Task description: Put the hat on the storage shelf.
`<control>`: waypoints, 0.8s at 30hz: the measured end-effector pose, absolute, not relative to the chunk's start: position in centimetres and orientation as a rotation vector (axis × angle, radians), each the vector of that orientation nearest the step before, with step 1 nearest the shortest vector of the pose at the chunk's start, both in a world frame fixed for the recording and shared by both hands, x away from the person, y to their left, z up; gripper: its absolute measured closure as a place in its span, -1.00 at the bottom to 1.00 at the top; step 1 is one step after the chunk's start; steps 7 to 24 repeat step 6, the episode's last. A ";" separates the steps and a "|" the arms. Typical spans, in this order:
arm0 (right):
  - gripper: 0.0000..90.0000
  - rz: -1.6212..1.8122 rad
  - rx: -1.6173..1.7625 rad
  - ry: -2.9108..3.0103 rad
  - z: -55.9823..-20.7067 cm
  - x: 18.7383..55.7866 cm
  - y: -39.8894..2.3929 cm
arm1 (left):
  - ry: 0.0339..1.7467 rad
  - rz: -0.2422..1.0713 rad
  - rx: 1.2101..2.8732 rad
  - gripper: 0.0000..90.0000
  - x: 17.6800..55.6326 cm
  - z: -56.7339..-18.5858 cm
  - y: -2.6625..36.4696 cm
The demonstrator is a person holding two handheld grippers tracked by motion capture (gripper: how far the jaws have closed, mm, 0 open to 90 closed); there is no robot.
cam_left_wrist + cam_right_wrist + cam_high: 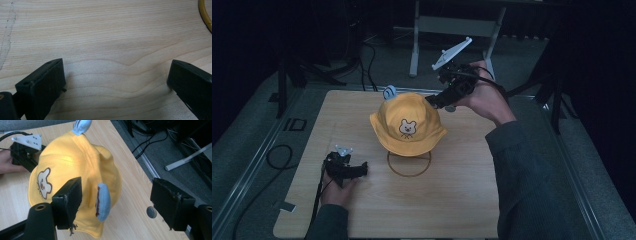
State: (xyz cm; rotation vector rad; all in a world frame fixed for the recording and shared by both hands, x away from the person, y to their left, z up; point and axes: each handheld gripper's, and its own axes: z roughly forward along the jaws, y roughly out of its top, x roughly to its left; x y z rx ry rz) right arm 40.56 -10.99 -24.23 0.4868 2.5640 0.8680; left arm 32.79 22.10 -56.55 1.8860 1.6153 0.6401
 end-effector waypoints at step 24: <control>-0.48 0.907 0.509 2.537 -24.1 40.4 -11.7 | 1.616 0.640 1.885 -0.97 32.8 -56.5 22.1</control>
